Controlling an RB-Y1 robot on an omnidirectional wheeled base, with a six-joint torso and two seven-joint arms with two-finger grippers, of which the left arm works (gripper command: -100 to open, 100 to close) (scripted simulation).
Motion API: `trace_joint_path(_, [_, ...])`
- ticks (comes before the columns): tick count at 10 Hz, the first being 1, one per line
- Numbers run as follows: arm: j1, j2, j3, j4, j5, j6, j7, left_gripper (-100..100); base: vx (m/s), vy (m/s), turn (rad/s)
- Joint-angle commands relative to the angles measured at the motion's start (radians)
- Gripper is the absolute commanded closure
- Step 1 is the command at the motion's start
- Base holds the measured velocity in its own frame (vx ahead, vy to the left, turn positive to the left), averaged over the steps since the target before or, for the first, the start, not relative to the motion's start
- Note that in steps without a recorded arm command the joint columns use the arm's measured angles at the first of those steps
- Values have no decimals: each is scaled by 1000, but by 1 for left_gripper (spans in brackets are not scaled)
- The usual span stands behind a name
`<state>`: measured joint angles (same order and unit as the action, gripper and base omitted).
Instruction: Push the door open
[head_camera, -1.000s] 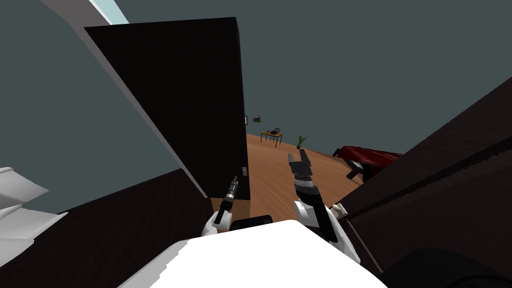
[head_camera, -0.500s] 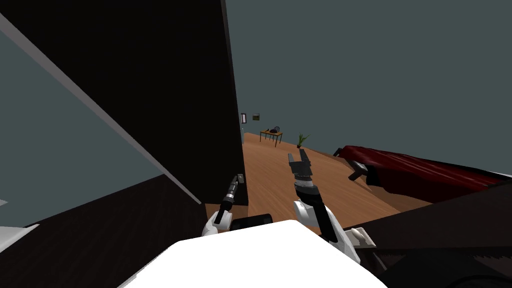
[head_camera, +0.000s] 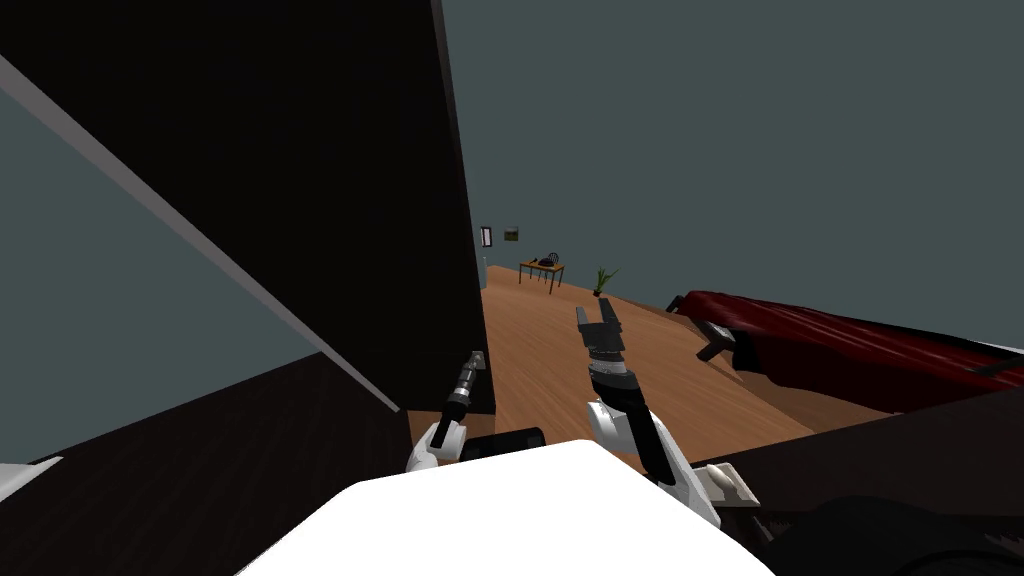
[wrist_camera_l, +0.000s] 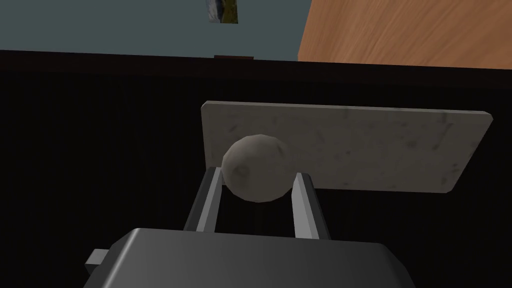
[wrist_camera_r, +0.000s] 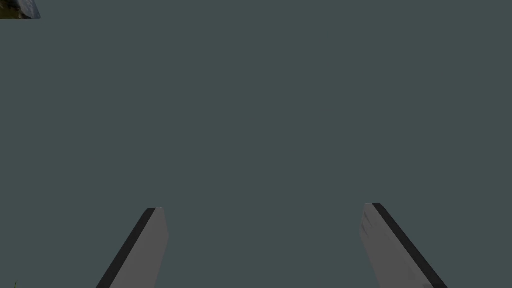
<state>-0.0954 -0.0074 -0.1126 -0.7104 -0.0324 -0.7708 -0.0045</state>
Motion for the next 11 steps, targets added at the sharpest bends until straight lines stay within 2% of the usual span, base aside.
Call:
trace_joint_path(1, [0,1,1,-1,0,-1,0,100,-9,6,-3])
trace_joint_path(3, [0,1,1,-1,0,-1,0,100,0,0,0])
trace_joint_path(4, [-1,19,16,3,9,1,-5,100,94,-54,35])
trace_joint_path(7, [-4,33,40,5,22,1,-11,100,150,-103,61])
trace_joint_path(9, [-7,38,63,7,35,1,-17,100,185,-113,58])
trace_joint_path(11, [-10,34,85,9,48,1,-24,100,205,-131,72])
